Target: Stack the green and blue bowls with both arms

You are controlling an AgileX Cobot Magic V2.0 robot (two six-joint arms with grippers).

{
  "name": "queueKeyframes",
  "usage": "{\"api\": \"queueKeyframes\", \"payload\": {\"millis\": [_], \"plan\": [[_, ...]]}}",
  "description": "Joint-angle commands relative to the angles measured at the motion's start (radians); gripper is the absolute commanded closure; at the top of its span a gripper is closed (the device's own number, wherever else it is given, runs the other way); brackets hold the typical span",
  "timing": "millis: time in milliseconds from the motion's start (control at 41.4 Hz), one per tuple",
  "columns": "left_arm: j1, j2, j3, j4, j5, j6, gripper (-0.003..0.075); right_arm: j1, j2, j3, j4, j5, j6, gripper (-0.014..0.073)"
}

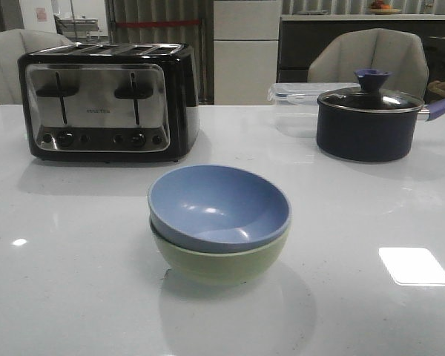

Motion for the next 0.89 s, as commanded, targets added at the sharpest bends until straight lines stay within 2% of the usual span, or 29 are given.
{"api": "queueKeyframes", "payload": {"millis": [0,507,652,724,869], "plan": [[-0.007,0.001,-0.026,-0.002,-0.074,-0.013,0.0627,0.0,-0.005,-0.028,-0.011,-0.055,-0.005,0.0537],[-0.007,-0.013,-0.022,-0.002,-0.078,-0.013,0.0627,0.0,-0.005,-0.028,-0.011,-0.055,-0.005,0.0537],[0.073,-0.099,0.025,0.024,-0.096,-0.004,0.0627,0.0,-0.005,-0.028,-0.011,-0.055,-0.005,0.0537],[0.133,-0.159,0.078,0.024,-0.175,-0.004,0.0627,0.0,-0.005,-0.028,-0.011,-0.056,-0.005,0.0537],[0.259,-0.313,0.246,0.02,-0.449,-0.004,0.0627,0.0,-0.005,-0.028,-0.011,-0.056,-0.005,0.0537]]}}
